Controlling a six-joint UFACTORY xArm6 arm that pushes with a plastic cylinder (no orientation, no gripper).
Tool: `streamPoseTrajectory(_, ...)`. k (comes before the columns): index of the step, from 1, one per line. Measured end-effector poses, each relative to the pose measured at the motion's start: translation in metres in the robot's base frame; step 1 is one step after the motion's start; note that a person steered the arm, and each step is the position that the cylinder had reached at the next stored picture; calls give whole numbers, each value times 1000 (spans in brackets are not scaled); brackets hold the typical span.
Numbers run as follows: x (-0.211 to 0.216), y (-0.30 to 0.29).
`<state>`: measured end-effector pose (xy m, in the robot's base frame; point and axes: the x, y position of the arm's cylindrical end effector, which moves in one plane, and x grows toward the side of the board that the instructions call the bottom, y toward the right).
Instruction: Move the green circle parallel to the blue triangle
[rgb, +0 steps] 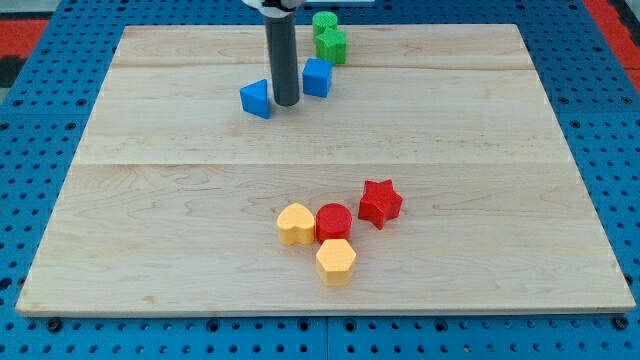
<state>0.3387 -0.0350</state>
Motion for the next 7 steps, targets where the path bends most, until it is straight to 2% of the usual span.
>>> streamPoseTrajectory(2,-16,66)
streamPoseTrajectory(3,-27,65)
streamPoseTrajectory(4,-57,101)
streamPoseTrajectory(5,-147,152)
streamPoseTrajectory(7,-147,145)
